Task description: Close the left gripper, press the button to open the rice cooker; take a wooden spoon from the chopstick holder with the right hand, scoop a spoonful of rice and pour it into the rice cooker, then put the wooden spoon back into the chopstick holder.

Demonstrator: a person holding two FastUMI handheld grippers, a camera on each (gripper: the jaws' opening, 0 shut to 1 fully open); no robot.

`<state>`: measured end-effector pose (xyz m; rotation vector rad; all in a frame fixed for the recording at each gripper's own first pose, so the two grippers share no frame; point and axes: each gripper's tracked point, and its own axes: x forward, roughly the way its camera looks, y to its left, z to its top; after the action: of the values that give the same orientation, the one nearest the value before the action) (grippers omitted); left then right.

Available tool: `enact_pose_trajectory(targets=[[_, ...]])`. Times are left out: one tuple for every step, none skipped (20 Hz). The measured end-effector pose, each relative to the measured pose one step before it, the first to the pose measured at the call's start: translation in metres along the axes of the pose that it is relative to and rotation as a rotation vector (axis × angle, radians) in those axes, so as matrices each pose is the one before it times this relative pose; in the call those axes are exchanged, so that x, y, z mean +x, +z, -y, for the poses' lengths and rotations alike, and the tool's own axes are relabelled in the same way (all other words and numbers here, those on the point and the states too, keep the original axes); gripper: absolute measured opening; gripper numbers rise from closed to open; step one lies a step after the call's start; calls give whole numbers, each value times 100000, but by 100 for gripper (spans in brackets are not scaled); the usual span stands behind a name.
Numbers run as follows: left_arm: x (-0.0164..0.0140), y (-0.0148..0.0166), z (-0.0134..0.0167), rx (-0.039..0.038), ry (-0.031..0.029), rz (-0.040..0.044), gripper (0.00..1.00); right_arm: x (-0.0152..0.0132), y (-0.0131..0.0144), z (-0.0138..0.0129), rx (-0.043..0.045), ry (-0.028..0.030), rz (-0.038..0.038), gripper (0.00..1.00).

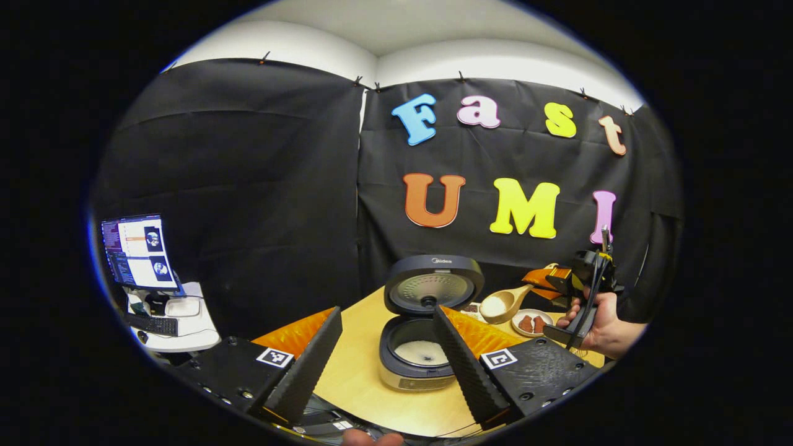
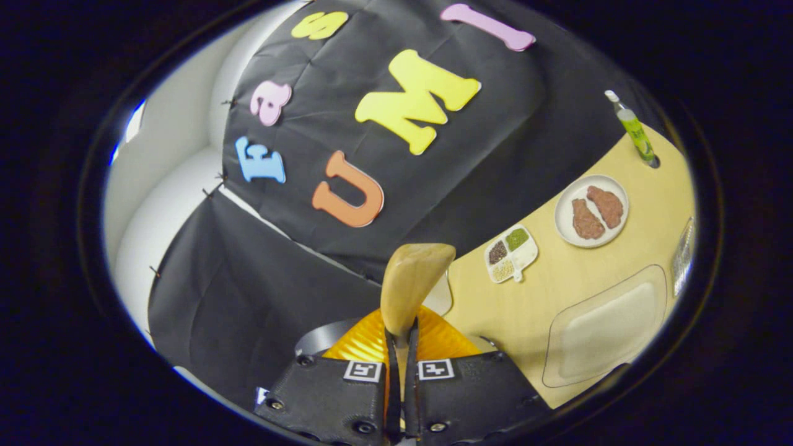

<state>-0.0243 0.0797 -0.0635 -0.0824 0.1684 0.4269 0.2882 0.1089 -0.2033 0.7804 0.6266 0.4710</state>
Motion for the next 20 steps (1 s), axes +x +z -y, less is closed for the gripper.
enact_pose_trajectory(targets=[[-272,-76,-966,-1266,2099,-3,95,758,-664,-426,-4043,-653,-1031,8],[-190,12,-880,-1381,1949,108,95,761,-709,-394,-5040,-770,-755,8],[-75,102,-903,-1322,2242,408,95,678,-637,-245,-5495,-1509,-951,8],[127,59,-964,-1668,2035,480,95,524,-660,-109,-4587,-1459,-258,8],[44,-5,-761,-1965,1624,-209,95,434,-438,-281,-3541,-955,11,8],[-4,78,-707,-1823,1617,3,95,233,-382,-440,-2886,-570,-340,8],[42,52,-634,-1400,1347,61,95,243,-226,-311,-1859,-323,23,8],[4,77,-544,-999,1199,81,95,313,-196,-315,-1649,-466,-251,8],[29,-59,-481,-627,929,-114,95,225,-55,-229,-1885,-518,28,8],[40,-20,-339,-348,529,-26,95,126,-97,-4,-2136,-1007,249,8],[11,-82,-256,-104,263,-16,95,127,17,8,-2341,-934,407,8],[11,125,-100,54,106,-54,95,133,25,-35,-2256,-999,512,8],[98,-93,-28,78,12,-145,95,173,-77,-218,-2258,-529,358,8],[135,3,-141,4,-66,-185,95,-32,-17,1,-2575,-892,657,8],[96,71,-49,-163,-62,19,95,77,-24,-93,-2762,-708,509,8],[87,57,-128,-228,-128,115,95,-49,106,-10,-2797,-588,780,8],[27,51,-64,-167,-70,97,95,-103,68,-79,-2678,-489,932,8],[96,-72,-49,-130,-52,-112,95,-204,33,-183,-2816,-429,937,8],[83,-53,-87,-227,-24,-127,95,-217,137,-248,-2653,-439,1175,8],[21,20,-10,-319,-181,-56,95,-148,120,-245,-2654,-645,1165,8]])
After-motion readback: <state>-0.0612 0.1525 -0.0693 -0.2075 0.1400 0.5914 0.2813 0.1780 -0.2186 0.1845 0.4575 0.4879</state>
